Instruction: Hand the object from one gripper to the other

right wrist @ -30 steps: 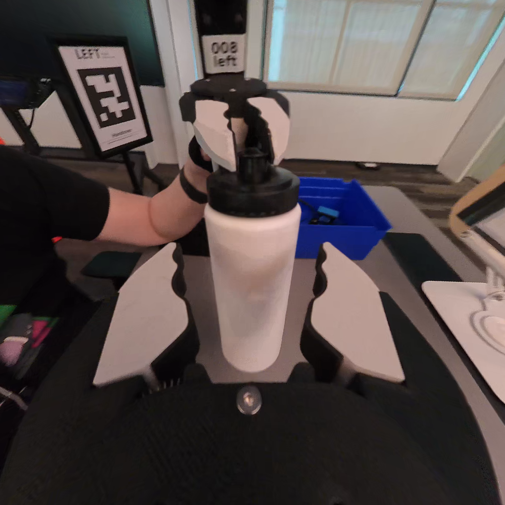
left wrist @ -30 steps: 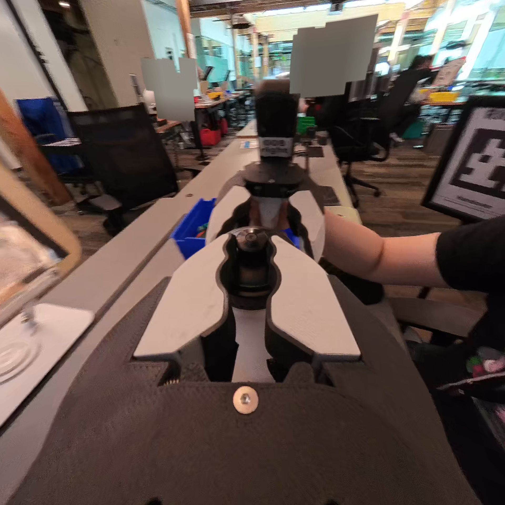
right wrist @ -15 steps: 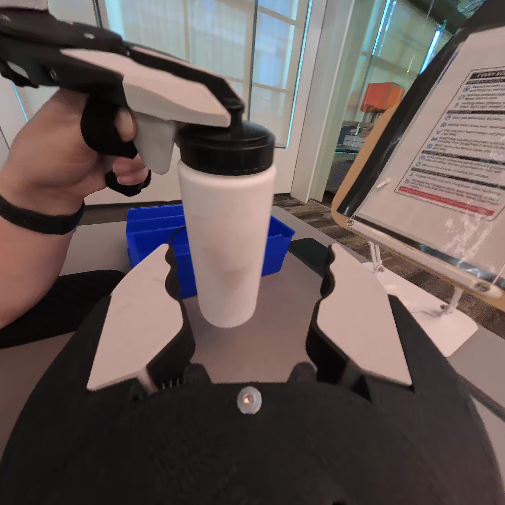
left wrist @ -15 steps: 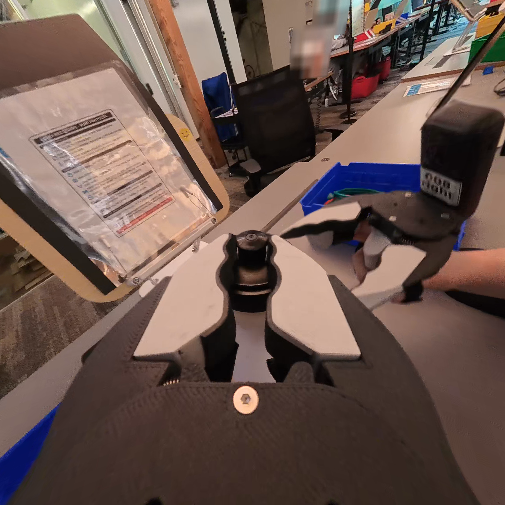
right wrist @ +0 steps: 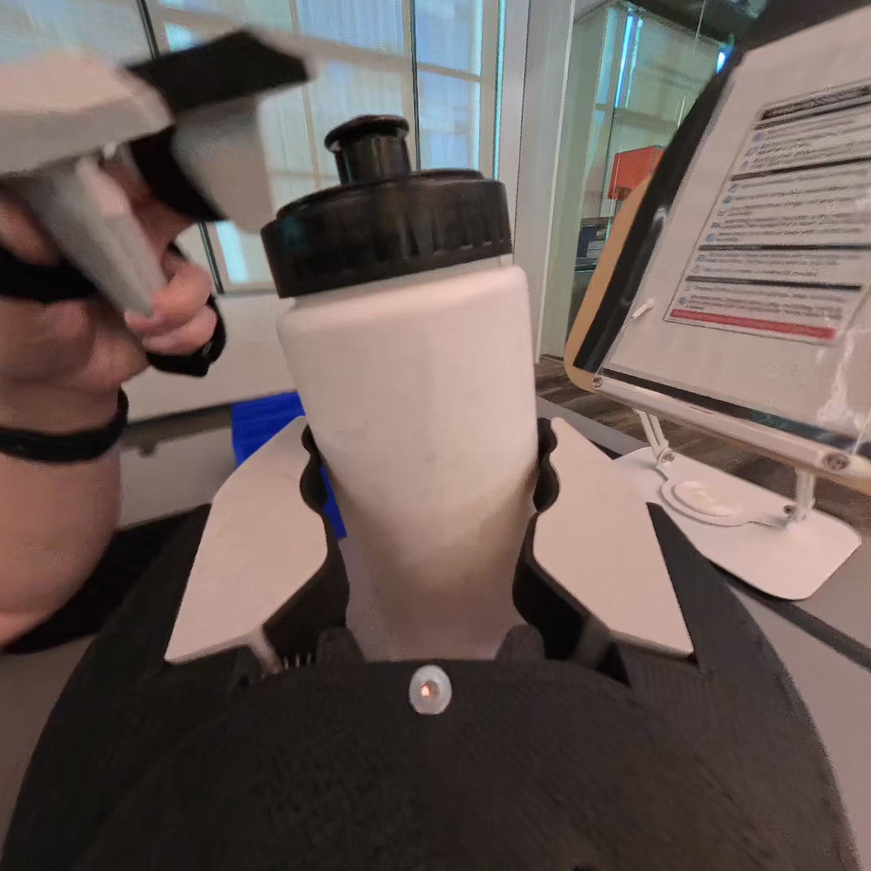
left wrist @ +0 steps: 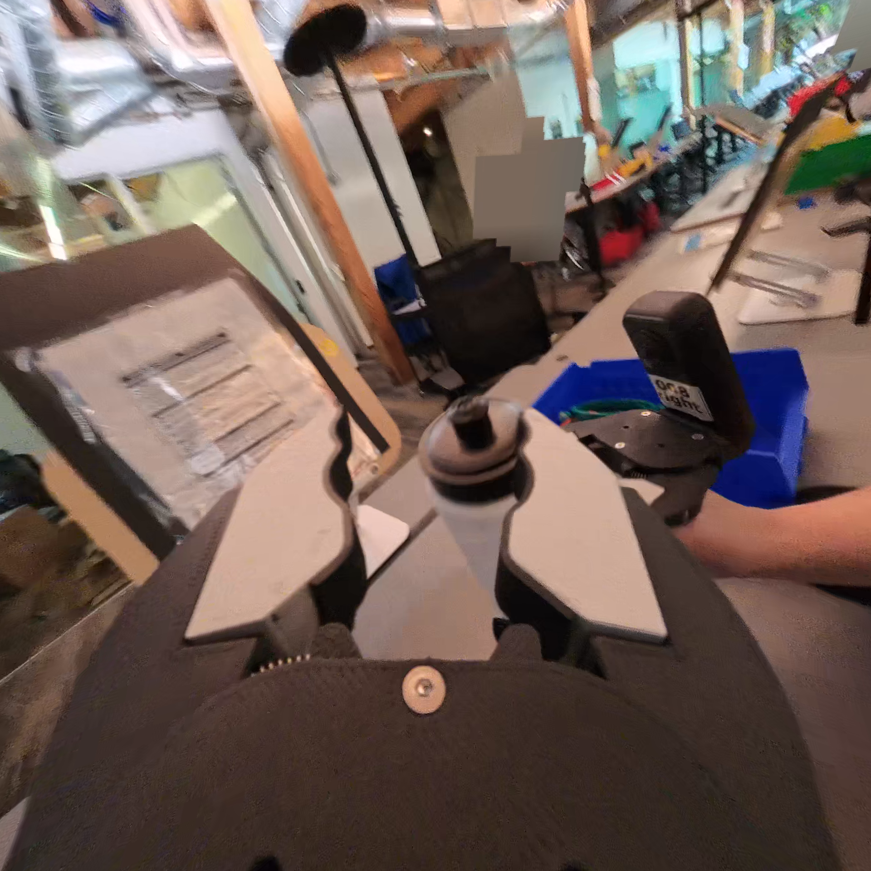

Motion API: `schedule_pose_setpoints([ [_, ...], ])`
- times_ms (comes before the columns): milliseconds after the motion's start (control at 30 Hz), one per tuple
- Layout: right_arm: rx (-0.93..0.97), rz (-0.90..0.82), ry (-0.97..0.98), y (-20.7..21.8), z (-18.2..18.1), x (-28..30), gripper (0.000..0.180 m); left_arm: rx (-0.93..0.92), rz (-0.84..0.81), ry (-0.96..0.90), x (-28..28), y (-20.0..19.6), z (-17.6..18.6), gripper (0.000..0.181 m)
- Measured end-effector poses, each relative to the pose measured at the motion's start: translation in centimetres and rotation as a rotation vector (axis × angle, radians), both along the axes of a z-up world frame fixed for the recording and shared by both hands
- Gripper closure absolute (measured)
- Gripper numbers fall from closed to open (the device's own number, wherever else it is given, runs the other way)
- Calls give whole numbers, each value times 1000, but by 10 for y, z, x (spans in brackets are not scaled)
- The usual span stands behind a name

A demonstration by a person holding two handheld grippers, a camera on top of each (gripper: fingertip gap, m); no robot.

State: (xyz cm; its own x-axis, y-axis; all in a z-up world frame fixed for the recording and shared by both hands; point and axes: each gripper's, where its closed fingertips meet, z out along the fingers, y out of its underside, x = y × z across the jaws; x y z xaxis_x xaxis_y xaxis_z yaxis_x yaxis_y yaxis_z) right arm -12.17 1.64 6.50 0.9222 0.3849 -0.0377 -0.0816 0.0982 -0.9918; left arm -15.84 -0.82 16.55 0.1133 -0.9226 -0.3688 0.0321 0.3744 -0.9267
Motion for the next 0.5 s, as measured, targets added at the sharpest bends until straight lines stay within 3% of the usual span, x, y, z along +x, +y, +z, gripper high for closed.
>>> schedule_pose_setpoints([
  [33,-7,19,94,-2,8,12,90,-16,3,-13,-7,2,6,107],
  [133,-9,131,533,-11,33,57,91,-101,-69,-40,-17,1,15,108],
  [200,-23,243,818,-19,43,85,91,-159,-147,5,-13,-3,6,114],
  [267,-37,366,979,-25,49,98,91,-255,-242,114,0,-9,-15,110],
  [333,-73,431,976,-27,50,96,91,-377,-352,209,14,-16,-37,102],
  [500,-196,506,700,-32,51,52,91,-605,-516,354,44,-26,-82,81],
])
